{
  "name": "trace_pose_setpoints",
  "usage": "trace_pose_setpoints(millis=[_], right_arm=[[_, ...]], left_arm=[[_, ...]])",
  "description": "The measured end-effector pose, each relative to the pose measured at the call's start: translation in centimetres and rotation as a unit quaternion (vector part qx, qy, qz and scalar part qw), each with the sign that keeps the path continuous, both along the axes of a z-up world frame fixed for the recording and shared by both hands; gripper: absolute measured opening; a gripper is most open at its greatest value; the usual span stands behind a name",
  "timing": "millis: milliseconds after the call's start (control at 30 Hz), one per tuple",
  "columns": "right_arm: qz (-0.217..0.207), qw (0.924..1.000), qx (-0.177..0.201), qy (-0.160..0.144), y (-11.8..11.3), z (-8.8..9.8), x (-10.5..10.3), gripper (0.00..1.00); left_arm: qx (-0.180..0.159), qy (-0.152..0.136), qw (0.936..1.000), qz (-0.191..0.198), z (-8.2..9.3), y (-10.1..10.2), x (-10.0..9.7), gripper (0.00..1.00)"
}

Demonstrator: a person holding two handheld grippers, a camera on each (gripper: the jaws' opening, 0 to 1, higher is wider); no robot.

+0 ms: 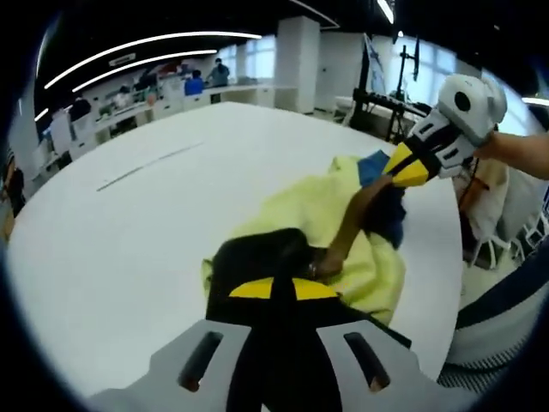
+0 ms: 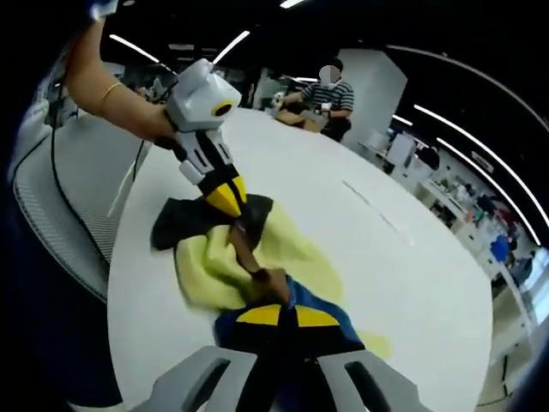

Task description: Fold the garment on the visible template until the final outline fits inside the template.

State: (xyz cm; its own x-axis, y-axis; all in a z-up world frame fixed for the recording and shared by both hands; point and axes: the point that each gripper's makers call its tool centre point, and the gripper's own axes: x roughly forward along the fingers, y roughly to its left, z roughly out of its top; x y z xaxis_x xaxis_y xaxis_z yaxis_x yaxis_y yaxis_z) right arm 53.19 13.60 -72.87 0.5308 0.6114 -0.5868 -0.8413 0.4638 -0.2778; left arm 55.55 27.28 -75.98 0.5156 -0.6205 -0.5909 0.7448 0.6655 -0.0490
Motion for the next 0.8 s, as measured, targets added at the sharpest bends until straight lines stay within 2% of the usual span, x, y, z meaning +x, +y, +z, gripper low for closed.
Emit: trace_pose_setpoints(millis=[200, 400, 533, 700, 800], right_arm=[[-0.004, 1.0, 0.003, 0.0, 0.0, 0.1, 0.0, 0.0], [-0.028, 0.9987, 0.043, 0.007, 0.1, 1.1, 0.5, 0.0], [-0.048, 0.9963, 0.072, 0.002, -0.1, 2.4, 1.0, 0.0], [-0.07, 0.9919, 0.106, -0.001, -0.4, 4.0, 1.6, 0.0], [-0.077, 0.9897, 0.12, -0.008, -0.3, 5.1, 2.2, 0.0]], left_arm=[[-0.004, -0.001, 0.9999, -0.009, 0.1, 0.1, -0.2, 0.0], [-0.006, -0.011, 0.9999, -0.005, 0.9, 0.4, -0.1, 0.0], [-0.013, -0.018, 0.9998, 0.003, 2.1, 1.2, -0.1, 0.0], [-0.052, -0.027, 0.9979, 0.027, 4.6, 2.2, -0.2, 0.0], [-0.063, -0.03, 0.9968, 0.038, 5.6, 2.7, -0.1, 0.0]])
